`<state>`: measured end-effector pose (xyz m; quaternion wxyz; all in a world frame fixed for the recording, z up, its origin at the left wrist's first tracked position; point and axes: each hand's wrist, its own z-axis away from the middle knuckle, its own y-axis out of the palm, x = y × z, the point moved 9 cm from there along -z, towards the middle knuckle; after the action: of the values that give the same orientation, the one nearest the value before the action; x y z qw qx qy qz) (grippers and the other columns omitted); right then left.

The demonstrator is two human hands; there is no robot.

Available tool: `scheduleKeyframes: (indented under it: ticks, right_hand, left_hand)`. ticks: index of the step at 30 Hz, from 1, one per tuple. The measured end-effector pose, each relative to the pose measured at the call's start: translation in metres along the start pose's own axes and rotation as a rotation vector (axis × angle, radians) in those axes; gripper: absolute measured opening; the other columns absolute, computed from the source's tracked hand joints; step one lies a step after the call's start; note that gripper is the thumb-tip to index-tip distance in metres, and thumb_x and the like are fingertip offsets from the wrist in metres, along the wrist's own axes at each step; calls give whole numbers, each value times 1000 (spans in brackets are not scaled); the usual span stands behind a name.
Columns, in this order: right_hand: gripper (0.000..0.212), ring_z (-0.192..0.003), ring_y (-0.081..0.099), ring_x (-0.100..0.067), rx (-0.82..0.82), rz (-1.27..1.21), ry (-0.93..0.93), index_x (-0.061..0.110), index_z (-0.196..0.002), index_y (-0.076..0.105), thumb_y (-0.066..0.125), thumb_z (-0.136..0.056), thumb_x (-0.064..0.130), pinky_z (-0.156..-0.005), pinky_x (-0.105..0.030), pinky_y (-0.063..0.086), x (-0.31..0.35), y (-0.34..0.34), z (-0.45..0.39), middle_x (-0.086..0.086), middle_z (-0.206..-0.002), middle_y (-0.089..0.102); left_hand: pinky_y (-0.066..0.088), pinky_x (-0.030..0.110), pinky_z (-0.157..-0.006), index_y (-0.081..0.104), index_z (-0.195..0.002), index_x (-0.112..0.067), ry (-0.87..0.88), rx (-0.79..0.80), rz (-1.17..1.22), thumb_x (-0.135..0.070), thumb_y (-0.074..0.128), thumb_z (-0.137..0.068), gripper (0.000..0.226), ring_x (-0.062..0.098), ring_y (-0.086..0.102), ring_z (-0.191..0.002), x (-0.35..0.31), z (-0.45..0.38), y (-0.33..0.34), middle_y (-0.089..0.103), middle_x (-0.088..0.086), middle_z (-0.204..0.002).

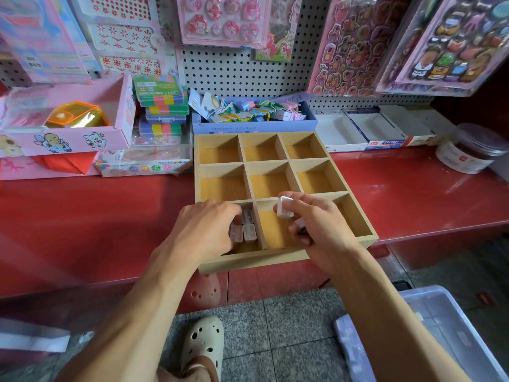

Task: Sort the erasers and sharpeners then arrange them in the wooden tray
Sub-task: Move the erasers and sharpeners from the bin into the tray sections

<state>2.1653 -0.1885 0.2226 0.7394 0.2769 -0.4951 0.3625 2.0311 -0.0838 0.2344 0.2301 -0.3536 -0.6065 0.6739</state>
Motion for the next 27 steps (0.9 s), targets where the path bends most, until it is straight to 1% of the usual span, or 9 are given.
scheduleKeyframes:
  ticks: [3,6,8,11,14,16,18,24,27]
  right_hand:
    - [16,-48,42,-7,-17,0,-8,18,-75,72,70,-90,13,-40,-17,29,-1,-3,0,-14,-92,74]
    - [17,-45,43,-6,-22,-18,-20,17,-72,68,74,-87,14,-39,-16,29,-1,-4,-1,-22,-102,72]
    - [17,-44,43,-6,-1,-11,-38,16,-72,65,76,-85,13,-38,-16,29,1,-2,0,-22,-96,70]
    - [19,-44,43,-6,27,-3,-59,17,-71,65,77,-83,10,-39,-17,29,4,3,3,-8,-77,67]
    - [17,-45,43,-7,35,14,-66,15,-71,66,77,-82,6,-38,-17,28,6,8,4,-6,-74,65]
    - [16,-45,43,-9,43,26,-63,13,-72,67,77,-82,5,-38,-18,28,5,12,2,-8,-74,64]
    - [15,-45,42,-9,60,40,-57,12,-74,66,75,-83,5,-38,-19,26,4,17,0,-8,-71,62]
    - [9,-53,46,-8,103,74,-51,8,-89,65,65,-95,14,-45,-21,31,0,27,0,-4,-74,63]
    - [19,-65,47,-15,70,-170,46,7,-93,59,41,-93,1,-55,-26,34,-5,23,-1,-8,-83,58]
  left_hand:
    - [32,31,-60,54,-90,-28,-17,-37,-51,-23,68,-79,20,23,62,-83,1,-2,3,58,-8,-77]
    - [32,31,-60,55,-94,-29,-22,-53,-71,-25,70,-80,21,23,63,-85,0,-3,4,57,-9,-78]
    - [35,31,-62,56,-98,-30,-16,-62,-55,-28,70,-79,24,24,64,-88,-1,-3,3,61,-9,-84]
    - [39,31,-66,60,-113,-36,-5,-51,39,-39,73,-78,38,20,64,-96,0,-1,-3,67,-12,-100]
    - [47,30,-66,64,-110,-39,3,-60,367,-50,80,-68,46,8,61,-77,-1,2,-18,65,-17,-86]
    - [51,28,-63,69,-104,-35,33,-103,661,-37,88,-62,46,3,56,-61,-5,4,-26,64,-12,-77]
    - [48,26,-59,73,-96,-32,80,-113,765,-23,90,-63,38,3,52,-56,-12,5,-29,65,-6,-74]
    - [46,26,-53,75,-82,-29,101,-124,738,-20,86,-62,24,2,48,-52,-7,5,-30,64,-4,-68]
    - [49,30,-56,74,-79,-31,12,-122,576,-28,84,-58,23,4,50,-53,20,6,-25,64,-11,-68]
